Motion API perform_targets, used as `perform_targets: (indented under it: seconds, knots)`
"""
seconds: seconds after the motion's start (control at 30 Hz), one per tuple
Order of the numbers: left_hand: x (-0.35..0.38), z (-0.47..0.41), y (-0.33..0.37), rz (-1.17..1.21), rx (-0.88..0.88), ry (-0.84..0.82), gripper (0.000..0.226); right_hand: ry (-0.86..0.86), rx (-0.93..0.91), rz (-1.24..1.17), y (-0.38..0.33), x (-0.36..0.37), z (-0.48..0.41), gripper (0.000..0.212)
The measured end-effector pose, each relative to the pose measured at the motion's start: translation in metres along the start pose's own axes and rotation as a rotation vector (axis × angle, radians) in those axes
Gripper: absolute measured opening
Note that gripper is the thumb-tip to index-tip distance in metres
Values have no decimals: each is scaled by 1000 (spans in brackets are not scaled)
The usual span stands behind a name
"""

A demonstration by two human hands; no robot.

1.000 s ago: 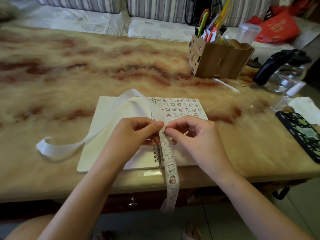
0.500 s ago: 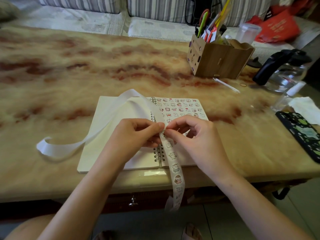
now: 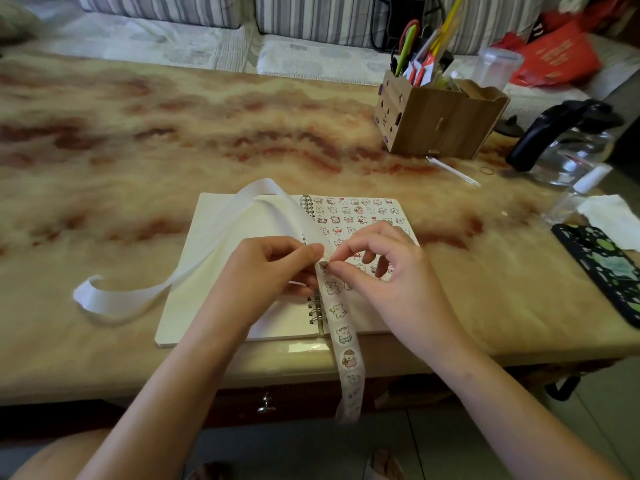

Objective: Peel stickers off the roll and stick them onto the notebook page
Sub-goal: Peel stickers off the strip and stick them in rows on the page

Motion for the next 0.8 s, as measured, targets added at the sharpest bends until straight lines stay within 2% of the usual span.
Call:
perform_targets:
  seconds: [0.2,0.3,0.57,0.8]
  knots:
    - [-2,-1,1,-20,22,14,18,-102,94,-232,4,0,-5,6]
    - [-6,-2,0,-34,24,36,17,-78,188,-344,17,-14,-12,4]
    - [-9,-5,-4,-72,19,38,18,-112,489,-203,76,-51,-22,2]
    - [-9,-6,-7,-87,11,38,19,-206,535,-138,86,-47,-20,3]
Point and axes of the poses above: each hand's wrist, its own z-axis away from the middle knuckle, its own x-axis out of the palm, y = z × x, the point moved 10 cm from there along -z, towards the middle knuckle, and after that the axes turned 8 degrees about x, right-handed, at the moved point
